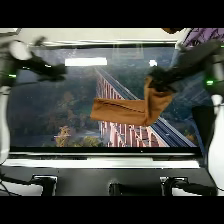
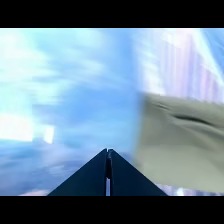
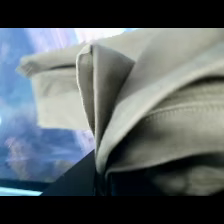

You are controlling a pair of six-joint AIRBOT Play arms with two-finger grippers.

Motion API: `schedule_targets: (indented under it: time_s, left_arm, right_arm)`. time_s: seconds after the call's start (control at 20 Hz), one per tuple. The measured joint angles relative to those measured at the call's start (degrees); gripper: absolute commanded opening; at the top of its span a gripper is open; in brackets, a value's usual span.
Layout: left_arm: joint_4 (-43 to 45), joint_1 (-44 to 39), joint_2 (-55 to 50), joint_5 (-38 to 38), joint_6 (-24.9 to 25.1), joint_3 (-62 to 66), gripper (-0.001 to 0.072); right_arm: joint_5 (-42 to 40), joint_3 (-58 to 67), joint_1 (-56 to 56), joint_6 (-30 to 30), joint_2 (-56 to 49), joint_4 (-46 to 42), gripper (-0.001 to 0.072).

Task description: Fold the clothes and pants, and hang the long-sleeved shirts on hangers.

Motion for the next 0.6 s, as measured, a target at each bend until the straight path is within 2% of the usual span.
schedule_targets:
  time_s: [0.25,0.6]
  left_arm:
    - [2.69,10.67,6.93,-2.73,1.27,0.02,0.0018]
    - [3.54,14.01,8.39,-3.45,1.62,-0.17,0.0018]
  right_arm:
    - [6.97,-0.02,10.84,7.02,-5.55,-0.09,0.0027]
    - [15.45,-0.02,16.24,12.11,-11.5,2.47,0.0027]
